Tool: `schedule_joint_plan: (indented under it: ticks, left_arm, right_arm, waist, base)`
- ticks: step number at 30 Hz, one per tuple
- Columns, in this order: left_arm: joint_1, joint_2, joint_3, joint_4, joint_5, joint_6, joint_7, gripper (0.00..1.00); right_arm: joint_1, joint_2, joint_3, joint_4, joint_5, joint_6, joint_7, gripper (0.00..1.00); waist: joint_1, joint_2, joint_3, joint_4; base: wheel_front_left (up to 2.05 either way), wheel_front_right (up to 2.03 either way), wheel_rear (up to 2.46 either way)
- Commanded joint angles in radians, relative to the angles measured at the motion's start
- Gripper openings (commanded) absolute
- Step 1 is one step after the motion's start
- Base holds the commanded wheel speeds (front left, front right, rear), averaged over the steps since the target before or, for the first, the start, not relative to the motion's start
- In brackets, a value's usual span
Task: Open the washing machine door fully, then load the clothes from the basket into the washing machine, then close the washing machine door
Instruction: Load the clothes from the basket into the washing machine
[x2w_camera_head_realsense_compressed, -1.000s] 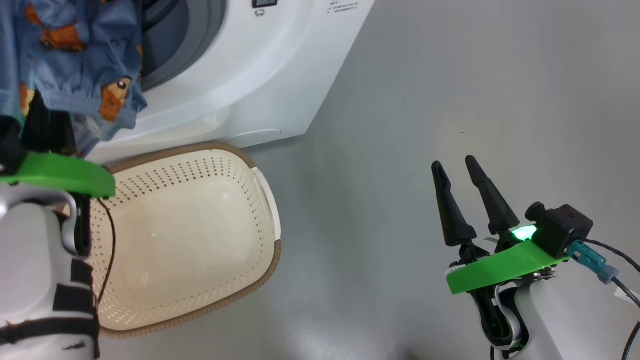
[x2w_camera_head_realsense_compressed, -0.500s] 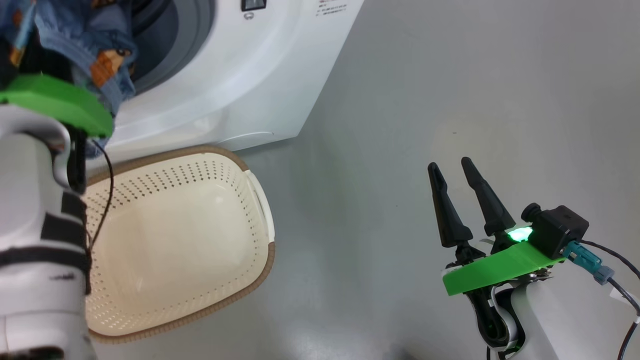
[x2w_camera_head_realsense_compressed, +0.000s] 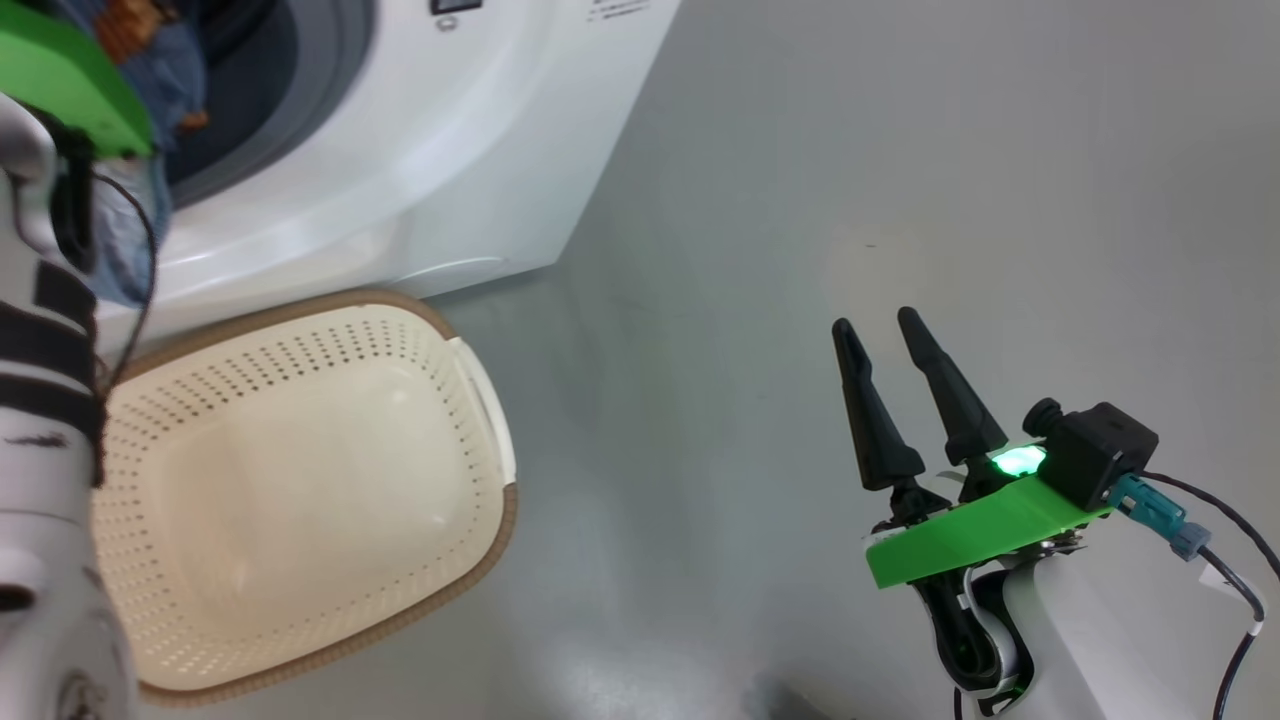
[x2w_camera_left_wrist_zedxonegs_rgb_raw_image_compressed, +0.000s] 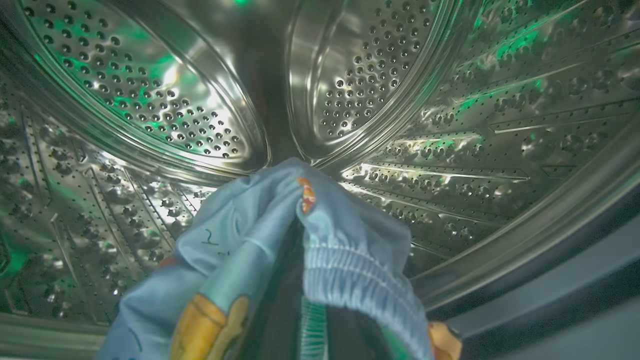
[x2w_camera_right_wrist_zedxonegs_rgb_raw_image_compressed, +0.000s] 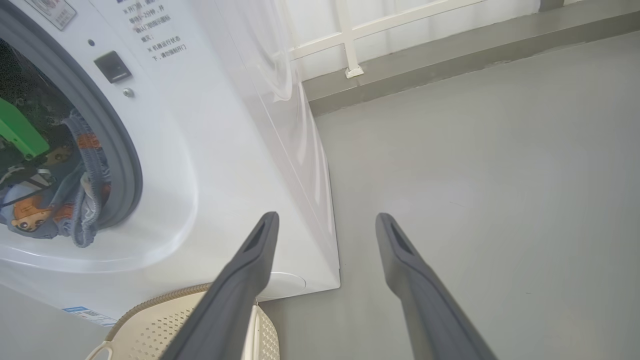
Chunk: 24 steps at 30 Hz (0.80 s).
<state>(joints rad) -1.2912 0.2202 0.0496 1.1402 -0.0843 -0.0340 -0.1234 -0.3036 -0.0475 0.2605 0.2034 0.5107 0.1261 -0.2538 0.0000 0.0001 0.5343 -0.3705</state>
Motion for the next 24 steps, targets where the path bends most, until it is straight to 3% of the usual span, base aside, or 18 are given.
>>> schedule_joint_plan:
  ticks: [1,10,18,24]
  left_arm:
    - [-0.03,0.043,-0.004,-0.013,0.012,0.006,-0.011,0.0]
    - [-0.106,0.088,-0.037,-0.026,0.035,0.013,-0.131,0.0]
    - [-0.018,0.112,-0.024,-0.226,0.024,0.017,-0.138,0.0]
    - [0.025,0.12,-0.032,-0.165,0.027,0.014,-0.138,0.0]
  right_arm:
    - [-0.005,-0.003,0.024,-0.022,0.014,0.005,-0.008,1.0]
    - [-0.006,-0.003,0.028,-0.027,0.028,0.005,-0.008,1.0]
    - [-0.015,-0.003,0.038,-0.031,0.037,0.005,-0.008,1.0]
    - [-0.019,-0.003,0.044,-0.029,0.039,0.005,-0.008,1.0]
  waist:
    - [0.0,-0.0001,0.007,-0.012]
    - [0.0,-0.0001,0.02,-0.042]
    - [0.0,-0.0001,0.031,-0.047]
    - [0.0,-0.0001,0.029,-0.048]
  base:
    - [0.0,0.0,0.0]
    - [0.0,0.0,0.0]
    - [0.0,0.0,0.0]
    - [0.0,0.0,0.0]
